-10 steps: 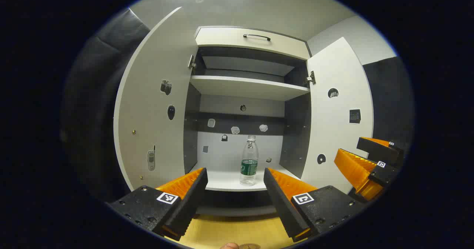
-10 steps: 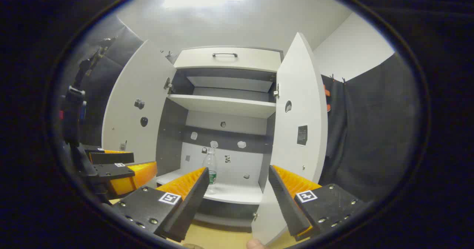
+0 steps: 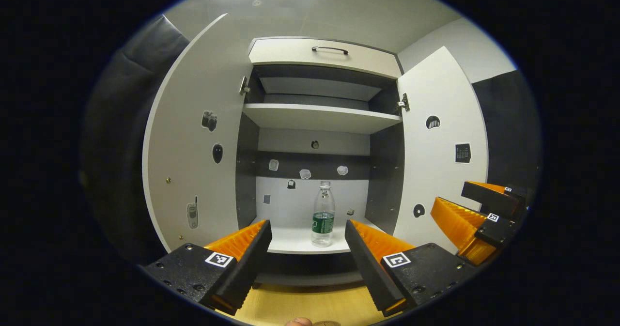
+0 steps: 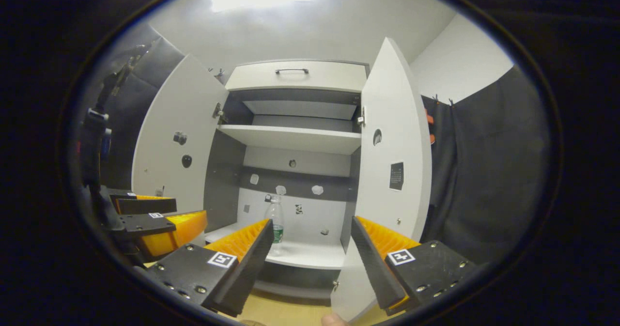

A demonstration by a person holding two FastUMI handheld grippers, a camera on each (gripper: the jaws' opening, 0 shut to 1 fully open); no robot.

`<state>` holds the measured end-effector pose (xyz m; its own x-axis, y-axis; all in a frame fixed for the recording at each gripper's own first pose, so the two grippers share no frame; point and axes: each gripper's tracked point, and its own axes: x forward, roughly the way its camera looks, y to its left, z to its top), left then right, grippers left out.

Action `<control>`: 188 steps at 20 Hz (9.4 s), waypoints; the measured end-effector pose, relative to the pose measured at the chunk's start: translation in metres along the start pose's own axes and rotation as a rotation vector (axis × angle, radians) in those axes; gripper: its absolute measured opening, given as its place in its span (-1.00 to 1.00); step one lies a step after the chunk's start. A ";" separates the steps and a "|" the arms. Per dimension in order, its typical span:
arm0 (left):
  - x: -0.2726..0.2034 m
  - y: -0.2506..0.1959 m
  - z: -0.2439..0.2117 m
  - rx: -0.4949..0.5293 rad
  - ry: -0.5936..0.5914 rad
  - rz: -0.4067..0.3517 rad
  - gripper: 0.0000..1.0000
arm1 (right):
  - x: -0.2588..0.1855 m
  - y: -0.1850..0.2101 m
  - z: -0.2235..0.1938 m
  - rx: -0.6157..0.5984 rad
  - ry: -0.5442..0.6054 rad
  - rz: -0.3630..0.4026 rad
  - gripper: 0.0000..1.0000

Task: Grasp the bottle in the cabinet with the left hand and place it on the coaster, then close the right door with the right hand and the left door with the left hand.

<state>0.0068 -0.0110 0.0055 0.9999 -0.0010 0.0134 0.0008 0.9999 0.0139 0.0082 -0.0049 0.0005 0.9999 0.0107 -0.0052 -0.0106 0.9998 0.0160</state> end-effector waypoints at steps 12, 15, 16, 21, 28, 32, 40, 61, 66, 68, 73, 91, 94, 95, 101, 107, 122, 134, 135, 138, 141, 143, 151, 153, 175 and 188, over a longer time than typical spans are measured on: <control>0.003 -0.015 -0.001 -0.002 -0.008 -0.024 0.92 | -0.004 -0.011 0.004 -0.014 0.003 -0.018 0.94; 0.004 -0.016 -0.005 0.002 0.006 -0.030 0.92 | -0.008 -0.012 0.004 -0.013 0.005 -0.023 0.94; 0.005 -0.018 -0.007 0.000 0.013 -0.037 0.92 | -0.008 -0.012 0.004 -0.014 0.006 -0.026 0.94; 0.023 -0.022 -0.009 -0.002 0.030 -0.067 0.92 | -0.014 -0.020 0.005 -0.019 0.004 -0.050 0.94; 0.078 -0.019 -0.008 -0.001 0.027 -0.084 0.93 | -0.022 -0.035 0.006 -0.027 0.003 -0.098 0.94; 0.115 -0.022 -0.013 0.004 0.037 -0.107 0.93 | -0.025 -0.040 0.007 -0.028 0.004 -0.122 0.94; 0.199 -0.027 -0.053 -0.009 0.139 -0.143 0.94 | -0.034 -0.051 0.004 -0.050 0.019 -0.191 0.94; 0.284 -0.026 -0.102 0.069 0.231 -0.122 0.61 | -0.059 -0.088 -0.001 -0.037 0.038 -0.322 0.94; 0.260 -0.038 -0.090 0.012 0.223 -0.182 0.59 | -0.063 -0.087 0.001 -0.017 0.037 -0.306 0.94; 0.243 -0.044 -0.081 -0.005 0.215 -0.215 0.59 | -0.065 -0.084 0.001 -0.008 0.036 -0.294 0.94; 0.195 -0.058 -0.069 -0.035 0.199 -0.303 0.59 | -0.070 -0.080 0.001 0.003 0.037 -0.261 0.94; 0.061 -0.052 -0.198 -0.052 0.343 -0.394 0.59 | -0.059 -0.089 0.000 0.009 0.050 -0.189 0.95; 0.044 -0.056 -0.233 -0.069 0.386 -0.414 0.59 | -0.061 -0.093 -0.001 0.006 0.053 -0.200 0.94; 0.038 -0.058 -0.245 -0.076 0.397 -0.422 0.60 | -0.061 -0.094 -0.002 0.006 0.056 -0.202 0.94; 0.014 -0.059 -0.300 -0.069 0.484 -0.426 0.60 | -0.063 -0.099 -0.001 -0.009 0.066 -0.222 0.94; -0.004 -0.057 -0.334 -0.070 0.531 -0.425 0.60 | -0.064 -0.103 -0.003 -0.024 0.077 -0.233 0.94; -0.035 -0.059 -0.394 -0.067 0.599 -0.402 0.61 | -0.061 -0.116 -0.008 -0.034 0.092 -0.251 0.95; -0.063 -0.062 -0.395 -0.015 0.604 -0.433 0.63 | -0.054 -0.111 -0.014 -0.017 0.095 -0.231 0.94; -0.067 -0.064 -0.395 -0.013 0.610 -0.441 0.63 | -0.055 -0.111 -0.014 -0.014 0.095 -0.230 0.95; -0.070 -0.066 -0.395 0.000 0.608 -0.441 0.64 | -0.056 -0.112 -0.015 0.003 0.096 -0.230 0.94; -0.071 -0.065 -0.395 0.003 0.614 -0.434 0.65 | -0.059 -0.114 -0.018 0.012 0.102 -0.236 0.90; -0.070 -0.065 -0.395 -0.004 0.617 -0.429 0.65 | -0.060 -0.115 -0.020 0.020 0.110 -0.238 0.90; -0.075 -0.065 -0.396 0.008 0.623 -0.429 0.68 | -0.058 -0.112 -0.021 0.016 0.110 -0.231 0.95; -0.078 -0.066 -0.396 0.009 0.628 -0.428 0.68 | -0.058 -0.111 -0.022 0.016 0.112 -0.229 0.95; -0.079 -0.073 -0.356 0.034 0.550 -0.420 0.75 | -0.071 -0.114 -0.024 0.023 0.117 -0.238 0.95; -0.045 -0.081 -0.211 0.045 0.292 -0.396 0.74 | -0.060 -0.120 -0.019 0.038 0.093 -0.231 0.90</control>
<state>-0.0351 -0.0886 -0.2071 0.8851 -0.3701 -0.2822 0.3870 0.9221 0.0046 -0.0511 -0.1253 -0.0197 0.9709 -0.2153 -0.1053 0.2206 0.9745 0.0414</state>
